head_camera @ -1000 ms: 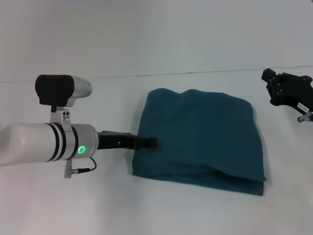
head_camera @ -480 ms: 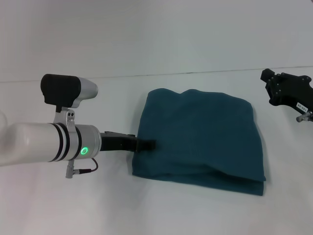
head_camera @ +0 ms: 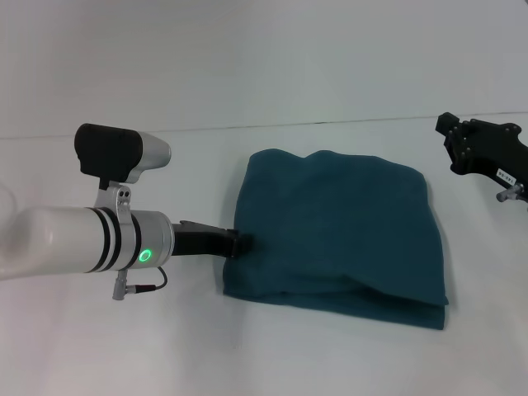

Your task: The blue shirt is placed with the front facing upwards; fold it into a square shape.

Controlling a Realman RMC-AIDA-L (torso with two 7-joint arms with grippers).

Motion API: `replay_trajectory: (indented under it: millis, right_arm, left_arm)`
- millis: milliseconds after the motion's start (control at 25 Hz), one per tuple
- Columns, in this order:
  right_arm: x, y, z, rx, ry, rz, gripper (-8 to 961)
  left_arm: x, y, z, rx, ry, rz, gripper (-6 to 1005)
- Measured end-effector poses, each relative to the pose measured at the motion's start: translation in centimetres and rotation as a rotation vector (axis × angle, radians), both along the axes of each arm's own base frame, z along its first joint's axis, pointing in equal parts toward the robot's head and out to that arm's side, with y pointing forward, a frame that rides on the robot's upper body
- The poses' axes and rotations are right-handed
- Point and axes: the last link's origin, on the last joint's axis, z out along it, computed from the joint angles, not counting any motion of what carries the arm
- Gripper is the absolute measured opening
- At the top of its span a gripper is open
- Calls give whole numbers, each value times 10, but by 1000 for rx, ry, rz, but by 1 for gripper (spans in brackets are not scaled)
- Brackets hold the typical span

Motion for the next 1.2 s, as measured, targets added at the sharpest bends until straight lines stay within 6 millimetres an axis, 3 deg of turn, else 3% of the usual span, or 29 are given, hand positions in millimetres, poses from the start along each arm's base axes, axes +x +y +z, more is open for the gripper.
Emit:
replay_trajectory:
  millis: [120,560,1200]
  right_arm:
    - [-1,2,1,0,-5,2,14]
    - [-4,6,2,11,-9,7,15]
    - [-12,11,0,2,-16,30,15]
  left_arm:
    - [1,0,-1,-4,6,-7,442]
    - [-2,-2,2,-9,-11,31,41]
    - [-24,-21,29,24,-70,135,40]
